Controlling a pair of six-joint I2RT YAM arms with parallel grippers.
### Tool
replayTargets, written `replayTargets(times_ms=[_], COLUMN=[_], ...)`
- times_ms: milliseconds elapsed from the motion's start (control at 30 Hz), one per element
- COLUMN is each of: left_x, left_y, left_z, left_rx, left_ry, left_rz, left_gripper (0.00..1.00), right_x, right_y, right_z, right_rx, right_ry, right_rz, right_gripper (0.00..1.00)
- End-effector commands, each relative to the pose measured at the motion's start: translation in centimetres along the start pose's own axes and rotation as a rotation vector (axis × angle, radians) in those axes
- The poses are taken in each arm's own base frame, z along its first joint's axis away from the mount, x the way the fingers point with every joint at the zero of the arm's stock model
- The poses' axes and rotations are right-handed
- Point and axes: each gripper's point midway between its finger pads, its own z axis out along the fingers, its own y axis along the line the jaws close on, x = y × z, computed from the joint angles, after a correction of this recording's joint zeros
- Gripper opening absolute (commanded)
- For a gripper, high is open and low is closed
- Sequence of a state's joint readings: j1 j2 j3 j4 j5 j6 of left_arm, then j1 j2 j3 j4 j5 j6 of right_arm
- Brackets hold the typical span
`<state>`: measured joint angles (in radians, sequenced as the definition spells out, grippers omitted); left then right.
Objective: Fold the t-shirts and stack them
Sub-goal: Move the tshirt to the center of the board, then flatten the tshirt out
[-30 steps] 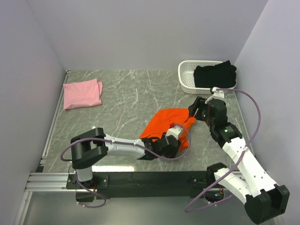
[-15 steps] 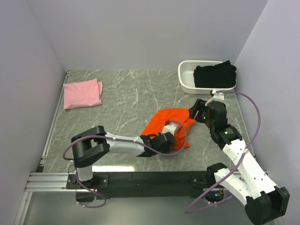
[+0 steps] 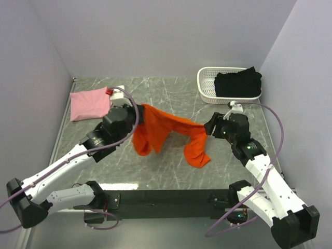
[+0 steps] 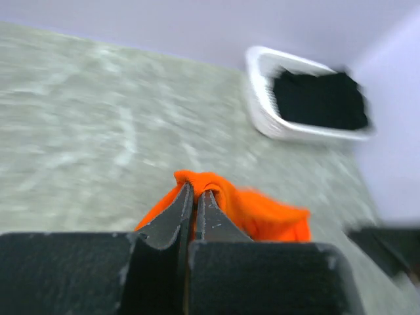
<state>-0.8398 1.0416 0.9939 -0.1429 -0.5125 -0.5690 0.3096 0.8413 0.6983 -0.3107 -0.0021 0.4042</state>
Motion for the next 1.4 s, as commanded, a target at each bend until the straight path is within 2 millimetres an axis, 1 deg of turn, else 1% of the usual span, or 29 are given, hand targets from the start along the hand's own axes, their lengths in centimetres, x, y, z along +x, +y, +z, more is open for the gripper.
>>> replayTargets(times_ms=[0,33,67,100,133,167,200,233,267,300,333,367,433,467,533,567,633,667,733,833,900,967,1033,1100,1133,1167,1267,1300,1367], left_x=[4.2,5.2,5.8,6.1,6.8,7.1,7.0,7.2,7.0,7.4,7.7,8.0,9.8,11.3,13.2,15.1,16.4,17.6,18.5,20.5,21.2,21.5,22.1,22.6,22.9,22.6,22.1,22.2,23.0], left_y=[8.2,9.8,11.2,13.8,15.3,16.4,17.4,17.6,17.3,17.1,16.0,15.6,15.4,15.6,15.8,16.1,15.9,16.6,16.3,16.4,16.5,15.7,15.0,14.8,14.3,14.4,12.8,12.6,12.9], left_z=[2.0,2.5,2.8,3.1,3.5,3.5,3.5,3.6,3.8,3.7,3.8,3.8,3.4,3.0,2.0,1.2,-0.1,-1.0,-2.1,-3.7,-4.3,-4.4,-4.2,-4.3,-4.5,-4.5,-4.8,-4.8,-5.0], left_rx=[-0.22,-0.268,-0.313,-0.393,-0.441,-0.478,-0.512,-0.522,-0.508,-0.486,-0.426,-0.399,-0.362,-0.353,-0.341,-0.334,-0.334,-0.357,-0.351,-0.369,-0.372,-0.329,-0.293,-0.294,-0.288,-0.308,-0.271,-0.26,-0.27], left_ry=[0.104,0.129,0.142,0.146,0.167,0.175,0.174,0.178,0.172,0.18,0.195,0.201,0.245,0.288,0.343,0.39,0.416,0.434,0.452,0.505,0.522,0.536,0.543,0.551,0.555,0.528,0.498,0.5,0.526], left_rz=[0.091,0.096,0.087,0.088,0.099,0.101,0.103,0.109,0.102,0.097,0.075,0.058,0.04,0.026,0.012,-0.005,-0.029,-0.028,-0.033,-0.03,-0.033,-0.063,-0.091,-0.102,-0.088,-0.082,-0.078,-0.082,-0.076], left_gripper=[0.01,0.05,0.13,0.32,0.41,0.56,0.61,0.64,0.69,0.7,0.71,0.71,0.7,0.69,0.66,0.63,0.62,0.61,0.6,0.59,0.57,0.56,0.54,0.52,0.52,0.52,0.52,0.52,0.53], right_x=[2.5,3.3,3.7,4.6,5.5,6.0,6.4,7.7,8.2,8.9,10.0,10.4,11.4,11.9,12.5,13.0,13.5,14.0,14.5,15.1,15.4,15.8,15.7,15.8,15.8,15.8,16.1,16.2,16.5], right_y=[2.0,2.1,2.5,3.0,3.3,3.7,4.1,4.8,5.2,5.6,6.1,6.5,6.9,7.7,8.2,8.7,9.0,9.3,9.3,9.9,10.0,10.1,10.4,10.3,10.3,10.2,10.0,9.9,9.9], right_z=[0.7,1.1,1.4,1.5,1.9,2.1,2.2,2.4,2.5,2.6,2.7,2.8,2.9,2.7,2.6,2.5,2.6,2.5,2.9,3.2,3.5,3.5,3.6,3.5,3.5,3.4,3.5,3.6,3.7], right_rx=[-0.112,-0.115,-0.128,-0.142,-0.144,-0.153,-0.163,-0.176,-0.184,-0.19,-0.196,-0.198,-0.2,-0.218,-0.226,-0.233,-0.23,-0.234,-0.22,-0.23,-0.228,-0.228,-0.232,-0.228,-0.226,-0.225,-0.217,-0.215,-0.212], right_ry=[0.067,0.093,0.102,0.128,0.16,0.174,0.188,0.226,0.24,0.257,0.286,0.289,0.315,0.324,0.339,0.348,0.365,0.375,0.387,0.4,0.406,0.416,0.415,0.417,0.416,0.415,0.419,0.421,0.43], right_rz=[0.005,0.013,0.013,0.004,0.001,-0.004,-0.011,-0.029,-0.038,-0.046,-0.055,-0.06,-0.058,-0.068,-0.072,-0.086,-0.096,-0.107,-0.113,-0.114,-0.116,-0.12,-0.122,-0.13,-0.131,-0.132,-0.137,-0.138,-0.138], right_gripper=[0.67,0.67,0.67,0.67,0.67,0.67,0.67,0.67,0.67,0.67,0.67,0.67,0.66,0.66,0.66,0.66,0.66,0.66,0.66,0.66,0.66,0.66,0.66,0.66,0.66,0.66,0.66,0.66,0.66])
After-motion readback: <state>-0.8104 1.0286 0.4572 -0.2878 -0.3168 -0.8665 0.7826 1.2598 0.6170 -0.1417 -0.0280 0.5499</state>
